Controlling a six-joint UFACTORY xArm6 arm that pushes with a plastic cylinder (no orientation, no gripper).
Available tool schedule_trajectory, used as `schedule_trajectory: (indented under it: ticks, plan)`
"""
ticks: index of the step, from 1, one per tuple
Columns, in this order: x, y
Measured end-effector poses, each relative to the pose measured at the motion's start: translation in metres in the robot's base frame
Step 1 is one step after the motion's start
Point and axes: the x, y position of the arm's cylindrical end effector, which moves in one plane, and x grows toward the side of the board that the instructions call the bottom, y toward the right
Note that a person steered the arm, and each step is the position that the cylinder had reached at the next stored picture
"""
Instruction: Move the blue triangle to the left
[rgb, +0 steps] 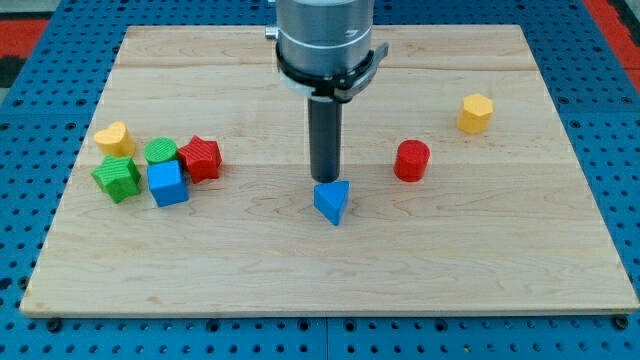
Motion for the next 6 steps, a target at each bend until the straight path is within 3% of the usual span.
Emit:
schedule_trajectory:
  ticks: [4,6]
  plan:
    - [0.058,0.066]
    - [0.058,0.016]
